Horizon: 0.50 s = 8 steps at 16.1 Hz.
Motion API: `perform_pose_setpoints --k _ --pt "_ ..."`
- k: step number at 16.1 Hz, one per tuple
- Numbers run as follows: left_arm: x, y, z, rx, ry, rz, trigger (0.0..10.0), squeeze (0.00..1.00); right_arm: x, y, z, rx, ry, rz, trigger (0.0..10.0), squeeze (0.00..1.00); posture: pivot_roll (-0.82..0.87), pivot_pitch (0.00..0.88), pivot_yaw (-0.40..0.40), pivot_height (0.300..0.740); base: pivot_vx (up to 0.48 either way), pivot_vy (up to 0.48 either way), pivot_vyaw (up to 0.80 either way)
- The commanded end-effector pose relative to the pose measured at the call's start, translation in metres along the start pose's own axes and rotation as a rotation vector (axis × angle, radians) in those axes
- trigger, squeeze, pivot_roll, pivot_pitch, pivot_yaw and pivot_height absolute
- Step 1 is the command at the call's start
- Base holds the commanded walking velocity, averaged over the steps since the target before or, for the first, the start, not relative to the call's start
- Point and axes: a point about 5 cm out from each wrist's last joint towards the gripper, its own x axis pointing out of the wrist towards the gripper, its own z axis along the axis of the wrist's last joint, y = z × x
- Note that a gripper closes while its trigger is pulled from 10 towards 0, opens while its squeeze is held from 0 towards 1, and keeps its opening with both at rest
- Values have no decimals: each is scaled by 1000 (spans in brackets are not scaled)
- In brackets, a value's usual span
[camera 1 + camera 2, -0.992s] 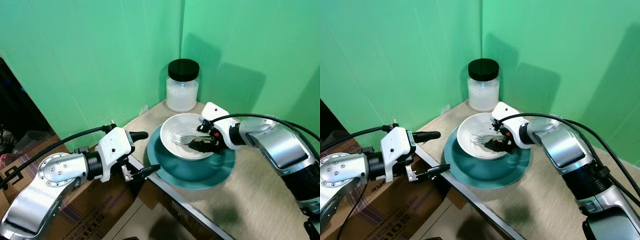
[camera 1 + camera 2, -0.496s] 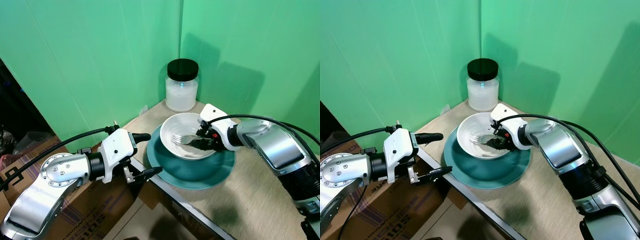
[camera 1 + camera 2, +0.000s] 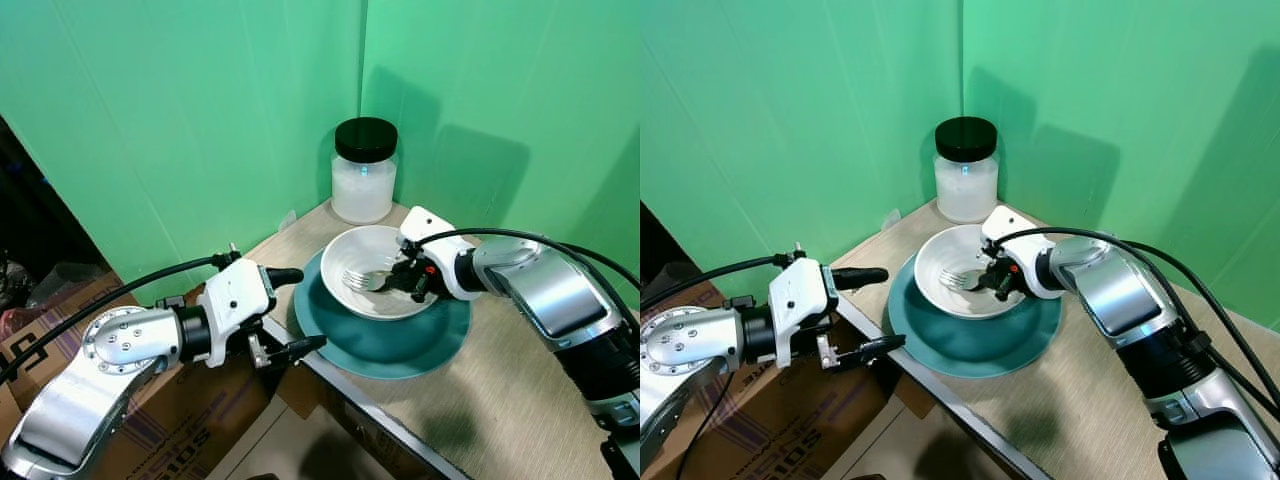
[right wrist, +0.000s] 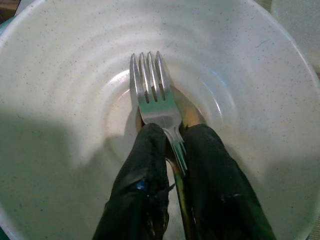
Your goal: Setting the table
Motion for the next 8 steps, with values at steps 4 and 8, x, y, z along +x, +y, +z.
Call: perform_pose_setpoints --k 4,8 --pt "-1 3 1 15 14 -3 10000 43 -1 -1 11 -11 -30 -23 0 0 -6 0 94 740 0 0 0" --pt "-3 4 2 19 9 8 10000 43 -16 -6 24 23 -119 -49 0 0 -6 0 86 740 0 0 0"
